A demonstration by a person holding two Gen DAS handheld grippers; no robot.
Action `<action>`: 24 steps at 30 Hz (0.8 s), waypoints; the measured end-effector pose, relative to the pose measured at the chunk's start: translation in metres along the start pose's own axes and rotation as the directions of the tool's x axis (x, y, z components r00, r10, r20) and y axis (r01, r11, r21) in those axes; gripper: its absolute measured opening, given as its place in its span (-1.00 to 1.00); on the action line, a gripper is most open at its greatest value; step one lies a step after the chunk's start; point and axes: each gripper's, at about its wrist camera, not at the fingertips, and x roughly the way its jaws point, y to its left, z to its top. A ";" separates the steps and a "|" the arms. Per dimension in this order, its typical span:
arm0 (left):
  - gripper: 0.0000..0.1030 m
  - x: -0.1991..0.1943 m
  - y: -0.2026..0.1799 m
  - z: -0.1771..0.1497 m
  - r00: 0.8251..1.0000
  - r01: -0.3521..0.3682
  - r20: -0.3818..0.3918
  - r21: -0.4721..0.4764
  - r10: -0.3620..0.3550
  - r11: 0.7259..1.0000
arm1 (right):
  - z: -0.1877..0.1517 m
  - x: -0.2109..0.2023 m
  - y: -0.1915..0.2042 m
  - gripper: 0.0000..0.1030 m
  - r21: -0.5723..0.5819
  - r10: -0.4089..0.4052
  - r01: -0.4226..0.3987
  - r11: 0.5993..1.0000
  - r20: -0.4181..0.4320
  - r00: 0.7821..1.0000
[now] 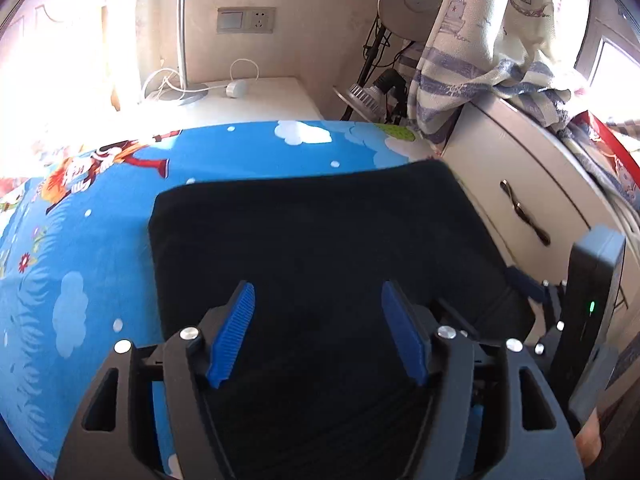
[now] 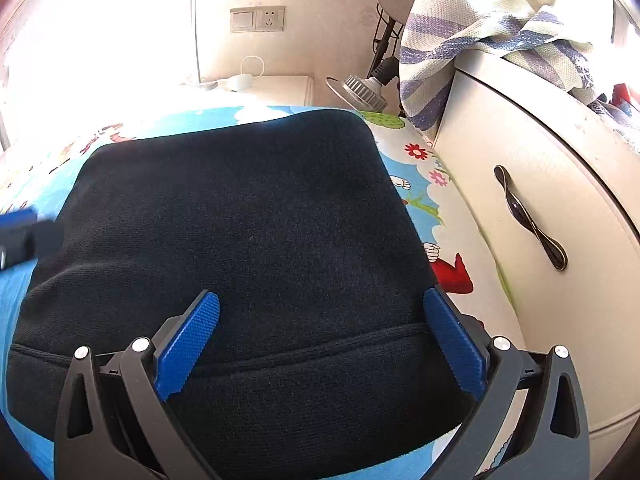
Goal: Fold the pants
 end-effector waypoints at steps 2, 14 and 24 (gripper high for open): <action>0.41 0.003 0.003 -0.026 0.996 -0.063 -0.065 0.018 0.064 0.998 | 0.000 0.000 0.000 0.91 0.001 0.000 0.000 1.000 -0.001 1.000; 0.97 -0.027 0.006 -0.066 0.957 -0.287 -0.042 0.027 0.288 0.958 | 0.007 0.003 -0.002 0.90 -0.023 -0.004 0.004 1.000 -0.016 1.000; 0.96 -0.085 -0.027 -0.073 0.994 -0.101 0.043 -0.002 0.101 0.995 | -0.032 -0.105 -0.032 0.90 0.082 -0.049 0.046 0.996 0.037 0.998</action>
